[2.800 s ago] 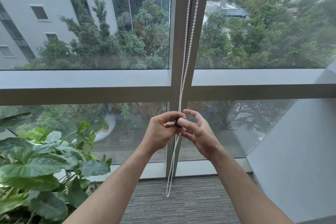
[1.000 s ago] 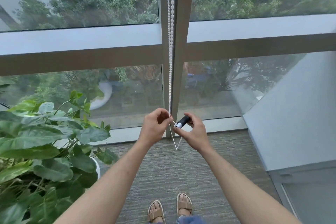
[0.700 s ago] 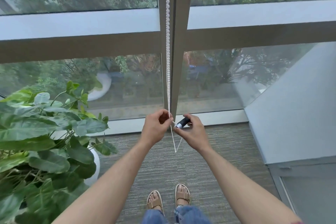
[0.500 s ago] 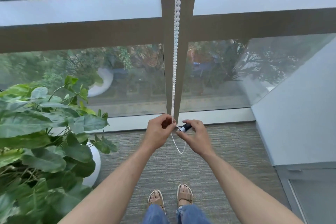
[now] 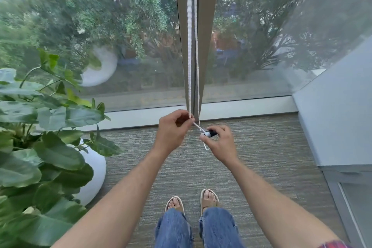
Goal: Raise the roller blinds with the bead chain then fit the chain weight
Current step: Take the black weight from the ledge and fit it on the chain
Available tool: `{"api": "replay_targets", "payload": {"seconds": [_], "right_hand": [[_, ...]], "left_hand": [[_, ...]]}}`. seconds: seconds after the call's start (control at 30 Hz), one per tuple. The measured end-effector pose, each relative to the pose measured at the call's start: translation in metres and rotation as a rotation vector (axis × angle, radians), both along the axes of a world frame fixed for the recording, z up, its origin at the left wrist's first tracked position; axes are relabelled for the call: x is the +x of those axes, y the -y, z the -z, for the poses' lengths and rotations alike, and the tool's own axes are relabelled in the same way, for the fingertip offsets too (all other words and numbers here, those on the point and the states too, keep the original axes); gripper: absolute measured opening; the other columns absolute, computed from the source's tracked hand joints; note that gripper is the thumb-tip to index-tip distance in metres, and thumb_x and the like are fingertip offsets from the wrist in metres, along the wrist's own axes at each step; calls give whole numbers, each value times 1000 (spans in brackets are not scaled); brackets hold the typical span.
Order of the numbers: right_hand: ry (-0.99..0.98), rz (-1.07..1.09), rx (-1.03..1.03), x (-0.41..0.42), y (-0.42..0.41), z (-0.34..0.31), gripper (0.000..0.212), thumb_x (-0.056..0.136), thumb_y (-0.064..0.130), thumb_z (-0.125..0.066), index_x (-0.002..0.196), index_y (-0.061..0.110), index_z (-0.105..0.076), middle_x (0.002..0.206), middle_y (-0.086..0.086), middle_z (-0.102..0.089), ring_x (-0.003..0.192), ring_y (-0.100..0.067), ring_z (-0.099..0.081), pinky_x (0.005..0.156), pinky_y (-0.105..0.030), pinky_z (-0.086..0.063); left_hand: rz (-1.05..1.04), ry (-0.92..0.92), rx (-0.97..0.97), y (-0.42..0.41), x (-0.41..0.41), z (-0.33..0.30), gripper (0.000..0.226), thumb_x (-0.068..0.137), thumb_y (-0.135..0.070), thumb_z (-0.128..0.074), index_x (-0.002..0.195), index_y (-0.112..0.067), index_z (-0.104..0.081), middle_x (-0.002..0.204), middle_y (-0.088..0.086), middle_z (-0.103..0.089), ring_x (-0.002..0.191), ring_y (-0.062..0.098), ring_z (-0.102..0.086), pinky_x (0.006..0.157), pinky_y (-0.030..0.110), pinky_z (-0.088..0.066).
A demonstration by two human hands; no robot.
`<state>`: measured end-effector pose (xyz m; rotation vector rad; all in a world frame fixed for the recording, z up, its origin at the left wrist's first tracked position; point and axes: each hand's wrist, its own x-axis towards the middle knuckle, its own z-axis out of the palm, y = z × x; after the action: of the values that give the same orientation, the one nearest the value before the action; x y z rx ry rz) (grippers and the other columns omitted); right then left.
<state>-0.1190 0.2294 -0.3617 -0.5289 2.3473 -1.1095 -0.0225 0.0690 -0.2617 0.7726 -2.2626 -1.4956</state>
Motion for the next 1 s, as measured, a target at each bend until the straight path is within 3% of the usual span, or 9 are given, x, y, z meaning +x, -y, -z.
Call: {"api": "replay_targets", "payload": {"seconds": [0.23, 0.37, 0.57, 0.7, 0.83, 1.0], "right_hand": [[-34, 48, 27, -2, -2, 63, 34, 78, 46, -78, 104, 28, -67, 99, 17, -42, 93, 26, -40, 72, 7, -32], [-8, 76, 56, 1, -1, 97, 33, 76, 51, -77, 100, 38, -60, 103, 13, -43, 90, 17, -43, 68, -5, -32], [85, 124, 96, 8, 3, 150, 41, 70, 51, -81, 96, 32, -56, 107, 9, -40, 89, 0, -53, 77, -11, -38], [139, 138, 196, 14, 8, 177, 50, 71, 57, -78, 100, 27, -50, 112, 2, -35, 94, -11, -51, 81, -25, -44], [183, 118, 248, 21, 12, 198, 41, 80, 54, -72, 104, 30, -49, 113, 1, -37, 98, -18, -51, 80, -32, -45], [245, 97, 298, 26, 15, 216, 42, 89, 55, -63, 118, 26, -57, 117, -2, -39, 104, -20, -49, 95, -40, -47]], "left_hand": [[-7, -25, -16, 6, -3, 53, 5, 85, -8, -75, 87, -12, -72, 73, -8, -69, 66, -3, -62, 65, 10, -46], [-9, -27, -33, 9, 3, 84, 5, 85, -10, -75, 88, -14, -72, 74, -9, -68, 66, -1, -61, 65, 12, -47], [-4, -29, -23, 15, 10, 119, 6, 86, -9, -74, 88, -14, -71, 75, -1, -69, 66, 2, -59, 63, 14, -48], [-9, -39, -12, 16, 14, 134, 5, 86, -8, -74, 89, -11, -72, 76, 0, -70, 68, 4, -61, 66, 16, -50], [7, -55, 7, 19, 17, 142, 8, 85, -9, -75, 91, -15, -73, 80, -4, -72, 72, 4, -65, 70, 17, -53], [13, -52, 11, 23, 17, 153, 10, 85, -9, -75, 92, -15, -73, 81, -5, -73, 72, 0, -66, 71, 13, -52]]}}
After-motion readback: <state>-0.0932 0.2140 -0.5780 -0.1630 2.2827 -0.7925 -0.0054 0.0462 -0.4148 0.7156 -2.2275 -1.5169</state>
